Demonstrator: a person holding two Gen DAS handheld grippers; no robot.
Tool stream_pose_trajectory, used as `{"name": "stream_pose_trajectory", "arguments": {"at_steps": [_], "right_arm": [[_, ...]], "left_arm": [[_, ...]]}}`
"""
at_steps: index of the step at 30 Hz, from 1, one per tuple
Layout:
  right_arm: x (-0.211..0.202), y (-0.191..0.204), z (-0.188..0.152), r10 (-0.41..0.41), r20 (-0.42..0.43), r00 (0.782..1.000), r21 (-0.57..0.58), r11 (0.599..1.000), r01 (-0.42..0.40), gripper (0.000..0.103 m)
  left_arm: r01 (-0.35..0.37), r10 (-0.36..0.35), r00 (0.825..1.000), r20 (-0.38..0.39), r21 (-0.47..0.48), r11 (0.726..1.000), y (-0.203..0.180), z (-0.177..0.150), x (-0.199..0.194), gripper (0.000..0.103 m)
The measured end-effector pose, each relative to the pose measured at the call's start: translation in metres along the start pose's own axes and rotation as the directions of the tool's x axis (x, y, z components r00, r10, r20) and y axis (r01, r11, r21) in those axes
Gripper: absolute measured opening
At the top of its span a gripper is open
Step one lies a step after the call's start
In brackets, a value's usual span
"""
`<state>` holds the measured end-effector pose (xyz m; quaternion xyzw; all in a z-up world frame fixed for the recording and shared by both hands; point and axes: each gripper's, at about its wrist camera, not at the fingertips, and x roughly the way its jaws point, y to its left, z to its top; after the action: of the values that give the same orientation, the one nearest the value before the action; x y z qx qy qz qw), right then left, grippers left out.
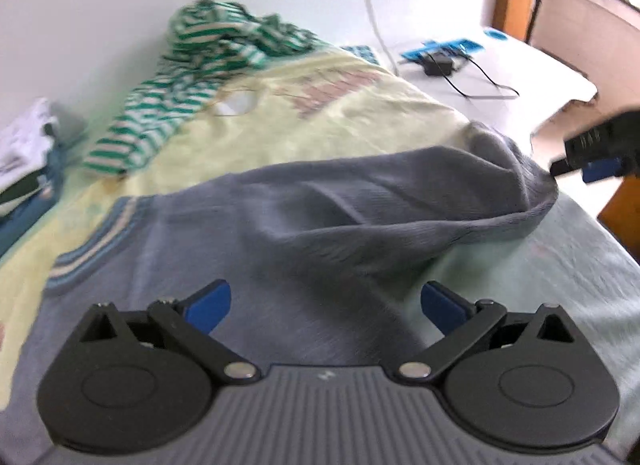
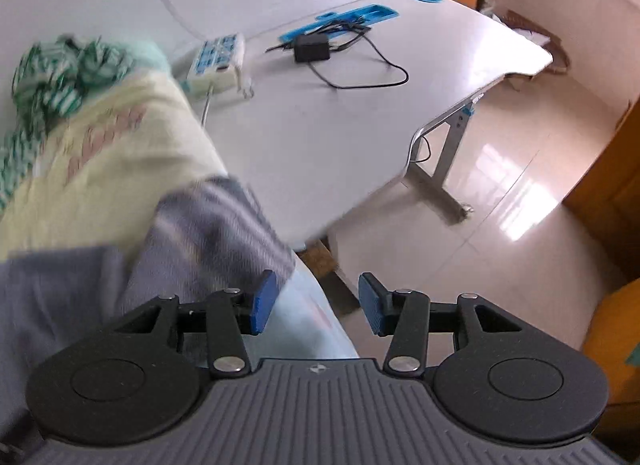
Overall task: Fold clothes
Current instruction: 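Move the right gripper along the sweater to the sleeve at its side, then grasp the striped sleeve cuff with the right gripper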
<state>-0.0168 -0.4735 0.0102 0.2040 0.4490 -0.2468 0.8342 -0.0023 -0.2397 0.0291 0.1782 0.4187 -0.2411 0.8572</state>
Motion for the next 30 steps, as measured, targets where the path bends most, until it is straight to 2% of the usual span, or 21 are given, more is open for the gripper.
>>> {"name": "stream_pose_trajectory", "arguments": {"at_steps": [5,11,15,22,28,30], "right_arm": [[0.015,-0.010,0.010,0.042,-0.033,0.999,0.061,0.997,-0.040,0.049],[0.029,-0.021,0.017,0.103,-0.072,0.992,0.146,0.985,-0.092,0.049],[0.030,-0.026,0.018,0.068,-0.087,0.994,0.141,0.988,-0.056,0.053],[0.046,-0.033,0.018,0.079,-0.134,0.988,0.178,0.983,-0.055,0.054],[0.059,-0.041,0.014,0.131,-0.159,0.979,0.260,0.962,-0.086,0.055],[0.061,-0.042,0.016,0.149,-0.140,0.979,0.278,0.955,-0.106,0.050]], "left_arm": [[0.017,-0.017,1.000,-0.008,0.036,0.999,-0.021,0.008,0.019,0.101],[0.051,-0.050,0.998,-0.035,0.004,0.999,-0.027,0.006,0.027,0.101],[0.050,-0.051,0.998,-0.036,-0.025,0.998,-0.023,0.000,0.022,0.101],[0.043,-0.046,0.998,-0.039,-0.066,0.997,-0.014,-0.002,0.018,0.101],[0.051,-0.054,0.998,-0.038,-0.067,0.996,-0.013,-0.002,0.017,0.101],[0.051,-0.054,0.998,-0.041,-0.065,0.997,-0.014,-0.002,0.017,0.101]]}}
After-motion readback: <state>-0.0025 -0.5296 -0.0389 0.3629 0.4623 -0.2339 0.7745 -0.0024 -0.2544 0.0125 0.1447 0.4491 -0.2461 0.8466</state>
